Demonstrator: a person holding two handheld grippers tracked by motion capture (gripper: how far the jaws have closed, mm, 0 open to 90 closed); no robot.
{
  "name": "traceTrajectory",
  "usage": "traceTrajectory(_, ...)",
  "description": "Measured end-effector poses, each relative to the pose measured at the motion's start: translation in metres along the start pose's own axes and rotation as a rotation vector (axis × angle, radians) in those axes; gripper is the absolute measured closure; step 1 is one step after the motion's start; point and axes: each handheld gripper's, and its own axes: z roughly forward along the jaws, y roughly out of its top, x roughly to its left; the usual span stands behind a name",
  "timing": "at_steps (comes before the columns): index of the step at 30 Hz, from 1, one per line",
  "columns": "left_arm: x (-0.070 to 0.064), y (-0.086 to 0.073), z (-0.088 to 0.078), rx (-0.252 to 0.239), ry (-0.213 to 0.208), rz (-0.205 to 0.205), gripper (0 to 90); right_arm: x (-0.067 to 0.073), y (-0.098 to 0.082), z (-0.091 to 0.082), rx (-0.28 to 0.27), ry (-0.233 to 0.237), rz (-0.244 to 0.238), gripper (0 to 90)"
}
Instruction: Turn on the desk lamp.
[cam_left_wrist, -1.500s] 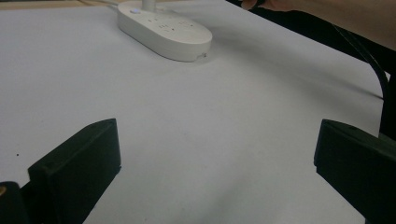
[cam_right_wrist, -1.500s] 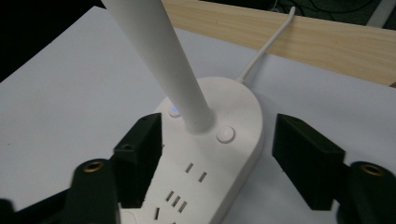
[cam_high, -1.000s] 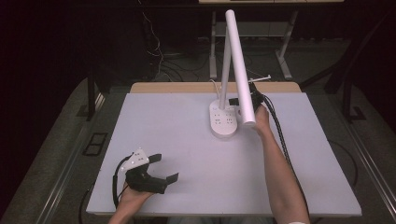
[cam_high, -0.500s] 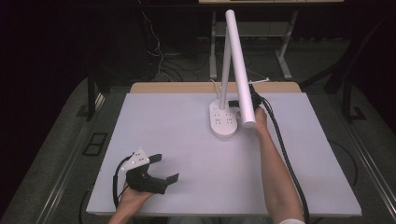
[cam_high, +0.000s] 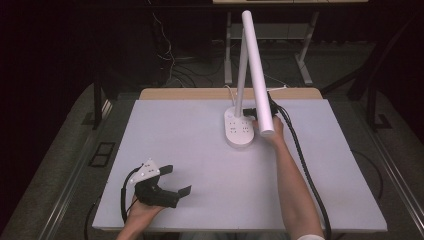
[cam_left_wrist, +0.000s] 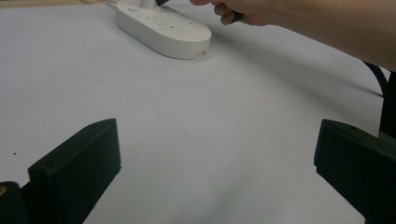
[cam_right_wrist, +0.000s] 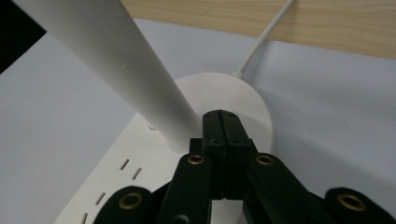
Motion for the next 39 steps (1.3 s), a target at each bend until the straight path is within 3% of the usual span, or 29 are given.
traceTrajectory(9, 0.0, -0.001, 0.001, 0.004, 0.002, 0.004, 0.0, 0.005, 0.0, 0.001, 0.001, -0.041, -0.036, 89.9)
traceTrajectory(17, 0.001, 0.0, 0.002, 0.009, 0.002, 0.005, 0.0, 0.005, 0.001, 0.0, -0.005, -0.037, -0.016, 89.6)
traceTrajectory(39, 0.0, 0.0, 0.002, 0.01, 0.004, 0.005, 0.0, 0.013, 0.007, -0.021, 0.026, -0.059, -0.106, 89.6)
